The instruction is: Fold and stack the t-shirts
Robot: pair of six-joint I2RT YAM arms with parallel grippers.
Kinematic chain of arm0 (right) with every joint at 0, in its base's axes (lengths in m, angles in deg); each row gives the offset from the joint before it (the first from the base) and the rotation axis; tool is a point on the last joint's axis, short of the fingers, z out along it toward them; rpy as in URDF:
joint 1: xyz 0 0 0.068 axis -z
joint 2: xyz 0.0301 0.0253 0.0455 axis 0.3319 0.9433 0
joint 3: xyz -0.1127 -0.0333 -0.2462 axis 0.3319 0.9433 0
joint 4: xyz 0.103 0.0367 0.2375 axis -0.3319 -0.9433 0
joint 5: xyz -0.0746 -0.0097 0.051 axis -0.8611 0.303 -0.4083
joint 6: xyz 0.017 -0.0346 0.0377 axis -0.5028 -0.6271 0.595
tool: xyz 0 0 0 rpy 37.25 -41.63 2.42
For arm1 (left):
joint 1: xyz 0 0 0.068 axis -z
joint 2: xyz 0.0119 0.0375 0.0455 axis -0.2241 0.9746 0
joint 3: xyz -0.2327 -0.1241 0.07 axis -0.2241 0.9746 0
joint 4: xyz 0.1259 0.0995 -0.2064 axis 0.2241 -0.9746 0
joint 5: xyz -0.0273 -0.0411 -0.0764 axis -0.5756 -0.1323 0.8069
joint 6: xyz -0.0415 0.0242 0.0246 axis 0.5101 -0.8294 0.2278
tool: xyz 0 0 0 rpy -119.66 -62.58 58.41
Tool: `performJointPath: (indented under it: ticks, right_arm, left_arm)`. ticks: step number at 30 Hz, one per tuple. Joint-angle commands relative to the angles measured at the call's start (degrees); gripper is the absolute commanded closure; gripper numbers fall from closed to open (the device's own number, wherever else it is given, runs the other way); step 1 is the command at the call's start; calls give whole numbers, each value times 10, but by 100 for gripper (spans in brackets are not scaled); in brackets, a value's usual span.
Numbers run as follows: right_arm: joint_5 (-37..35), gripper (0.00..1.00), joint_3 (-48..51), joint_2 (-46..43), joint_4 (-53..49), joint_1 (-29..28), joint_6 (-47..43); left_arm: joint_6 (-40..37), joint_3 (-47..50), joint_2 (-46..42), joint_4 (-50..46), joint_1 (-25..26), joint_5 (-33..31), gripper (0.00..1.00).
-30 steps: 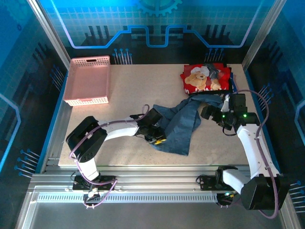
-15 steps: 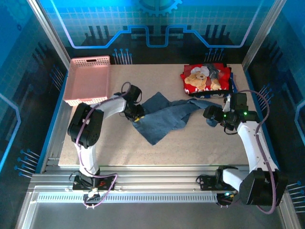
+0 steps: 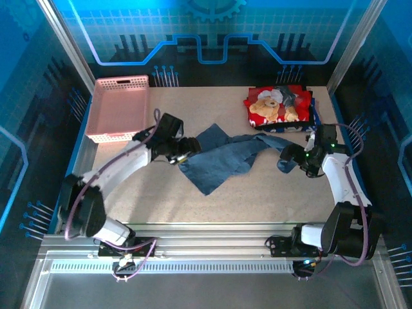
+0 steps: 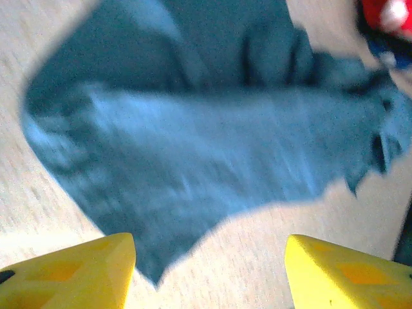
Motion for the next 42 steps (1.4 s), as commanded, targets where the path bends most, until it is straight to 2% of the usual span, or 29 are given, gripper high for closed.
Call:
performJointPath:
  ticks: [1, 4, 9, 11, 16, 25, 29, 31, 33, 34, 42]
  right_arm:
    - [36, 11, 30, -1, 7, 8, -8]
    - [45, 12, 38, 7, 12, 8, -9]
    - [53, 13, 42, 24, 14, 1, -8]
    - [52, 14, 46, 32, 13, -6, -9]
    - [48, 14, 58, 38, 18, -17, -9]
    - [39, 14, 62, 51, 26, -25, -8]
    - [31, 14, 69, 67, 45, -30, 2]
    - [29, 14, 71, 79, 58, -33, 11]
    - [21, 15, 69, 98, 71, -38, 20]
    - [17, 16, 67, 107, 75, -41, 22]
    - [-24, 29, 23, 192, 105, -53, 55]
  left_arm:
    - [59, 62, -21, -46, 56, 30, 36]
    - [111, 117, -30, -10, 99, 38, 37]
    - [168, 154, 19, 62, 139, 46, 40]
    - [191, 167, 44, 110, 145, 51, 40]
    - [217, 166, 87, 155, 148, 26, 44]
    - [220, 125, 140, 162, 148, -20, 54]
    - [216, 107, 159, 162, 143, -45, 66]
    - [205, 85, 174, 153, 139, -52, 77]
    - [196, 69, 179, 140, 135, -64, 95]
    - [194, 66, 175, 136, 133, -68, 100]
    - [153, 62, 102, 78, 120, -91, 100]
